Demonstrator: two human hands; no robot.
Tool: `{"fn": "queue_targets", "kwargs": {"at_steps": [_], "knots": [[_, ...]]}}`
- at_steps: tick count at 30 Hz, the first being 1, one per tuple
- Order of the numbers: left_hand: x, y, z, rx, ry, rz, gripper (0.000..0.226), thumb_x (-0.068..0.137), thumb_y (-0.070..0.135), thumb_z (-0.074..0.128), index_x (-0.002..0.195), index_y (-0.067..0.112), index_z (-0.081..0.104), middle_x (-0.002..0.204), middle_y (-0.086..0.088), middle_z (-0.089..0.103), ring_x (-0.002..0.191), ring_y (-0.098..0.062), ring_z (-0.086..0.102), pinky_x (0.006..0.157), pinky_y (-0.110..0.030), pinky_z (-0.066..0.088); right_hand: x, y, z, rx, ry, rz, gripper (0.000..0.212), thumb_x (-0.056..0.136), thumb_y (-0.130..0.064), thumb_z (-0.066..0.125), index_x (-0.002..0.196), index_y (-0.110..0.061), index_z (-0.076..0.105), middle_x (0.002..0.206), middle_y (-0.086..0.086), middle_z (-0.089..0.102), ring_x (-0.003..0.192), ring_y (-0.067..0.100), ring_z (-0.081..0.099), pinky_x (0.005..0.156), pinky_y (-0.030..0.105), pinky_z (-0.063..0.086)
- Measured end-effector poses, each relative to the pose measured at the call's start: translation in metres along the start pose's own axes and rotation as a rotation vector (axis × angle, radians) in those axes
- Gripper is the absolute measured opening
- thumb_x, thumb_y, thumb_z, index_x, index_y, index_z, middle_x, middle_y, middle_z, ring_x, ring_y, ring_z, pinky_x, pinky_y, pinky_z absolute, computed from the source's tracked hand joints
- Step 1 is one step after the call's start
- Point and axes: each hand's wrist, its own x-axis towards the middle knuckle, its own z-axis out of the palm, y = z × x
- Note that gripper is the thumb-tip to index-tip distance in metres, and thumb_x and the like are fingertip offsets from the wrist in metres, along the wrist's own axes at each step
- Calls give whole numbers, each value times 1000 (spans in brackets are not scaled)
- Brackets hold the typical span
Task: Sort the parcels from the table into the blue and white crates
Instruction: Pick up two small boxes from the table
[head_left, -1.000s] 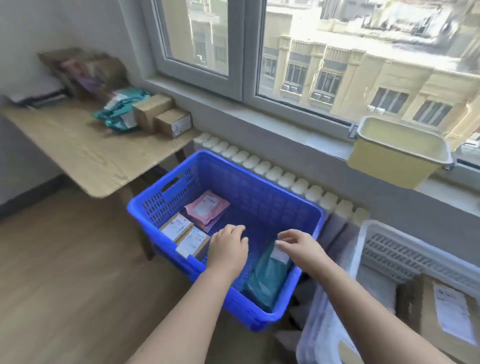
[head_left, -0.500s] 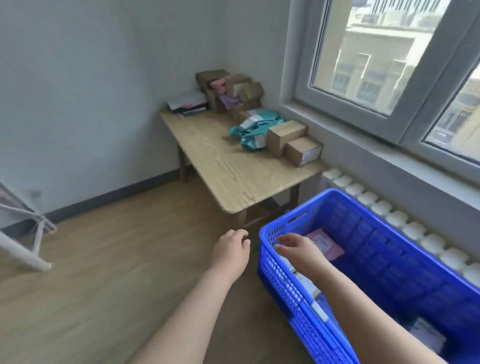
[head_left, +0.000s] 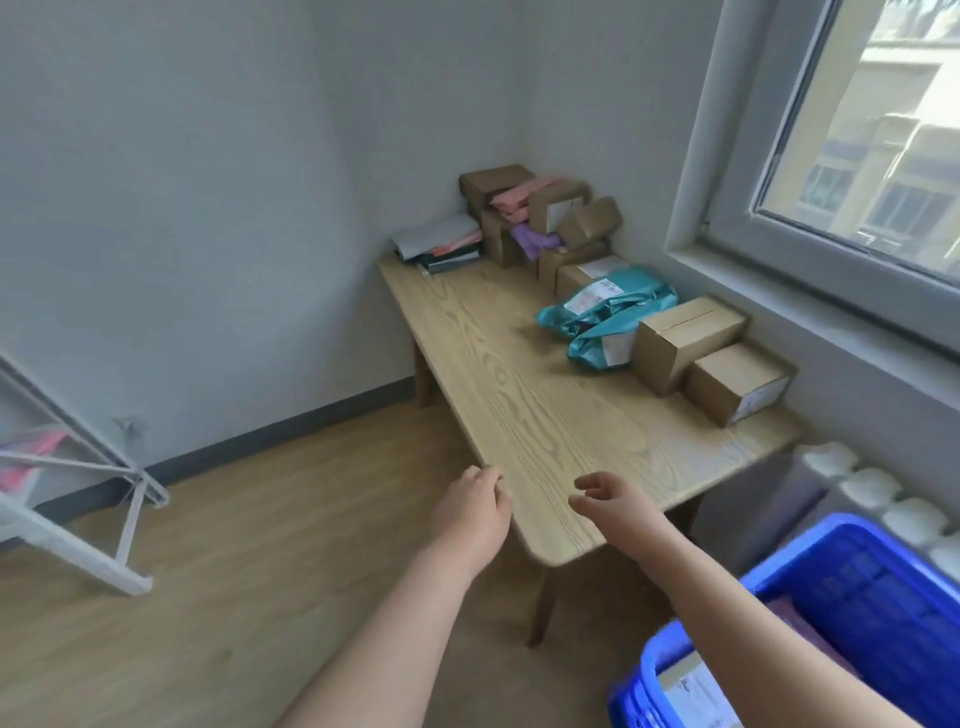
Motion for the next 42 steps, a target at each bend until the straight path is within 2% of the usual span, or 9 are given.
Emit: {"fn": "queue_targets", "kwargs": {"at_steps": [2, 5, 10, 23, 29, 31, 36, 40, 42], "knots": [[31, -3, -13, -6, 1, -2, 39, 104, 32, 41, 141, 22, 49, 139, 1, 50, 126, -19, 51, 100, -38, 47, 33, -22, -1, -37, 10, -25, 40, 94, -31, 63, 132, -21, 57, 132, 6, 59, 108, 18, 59, 88, 31, 48], [73, -13, -35, -9, 11, -10, 40, 104, 34, 42, 141, 23, 48, 139, 2, 49, 125, -21, 51, 99, -40, 48, 73, -61, 5, -76, 22, -36, 45, 94, -32, 61, 137, -22, 53, 138, 6, 56, 112, 19, 59, 92, 35, 51], [157, -49, -68, -15, 21, 0, 40, 104, 35, 41, 141, 23, 48, 140, 3, 50, 121, -19, 53, 96, -39, 51, 146, -126, 27, -115, 35, -72, 45, 94, -31, 62, 137, -23, 53, 140, 3, 54, 105, 17, 58, 84, 29, 45], [395, -130, -174, 23, -68, 192, 41, 105, 33, 40, 144, 21, 44, 144, 1, 47, 121, -19, 53, 94, -36, 50, 335, -263, 92, -53, 226, -5, 43, 92, -32, 64, 135, -26, 55, 137, 2, 54, 113, 18, 56, 92, 36, 50], [494, -114, -184, 13, -149, 268, 38, 105, 34, 40, 141, 25, 47, 142, 1, 47, 121, -19, 52, 95, -36, 48, 405, -290, 74, -34, 312, 50, 45, 93, -31, 63, 137, -27, 53, 140, 1, 53, 106, 12, 54, 76, 25, 40], [530, -103, -182, 10, -164, 292, 38, 105, 34, 41, 142, 25, 46, 143, 2, 47, 122, -19, 52, 95, -36, 49, 434, -296, 60, -28, 339, 61, 44, 93, -31, 64, 136, -27, 54, 139, 0, 54, 102, 11, 53, 78, 25, 39], [607, -75, -182, 14, -156, 311, 38, 105, 34, 42, 141, 25, 47, 143, 2, 48, 123, -19, 52, 98, -38, 48, 500, -302, 23, 39, 418, 56, 45, 92, -29, 65, 136, -24, 55, 138, 0, 56, 118, 17, 57, 91, 28, 43], [658, -51, -183, 31, -165, 349, 38, 104, 33, 42, 141, 25, 48, 141, 3, 48, 122, -19, 52, 95, -37, 48, 537, -313, -5, 74, 456, 54, 47, 94, -26, 63, 139, -21, 53, 138, -2, 57, 97, 12, 60, 84, 24, 43], [678, -38, -181, 20, -165, 380, 37, 104, 33, 43, 141, 25, 48, 139, 4, 48, 121, -19, 52, 92, -35, 48, 551, -317, -17, 82, 489, 67, 46, 94, -26, 63, 139, -22, 53, 139, -1, 55, 112, 15, 58, 93, 27, 43]]}}
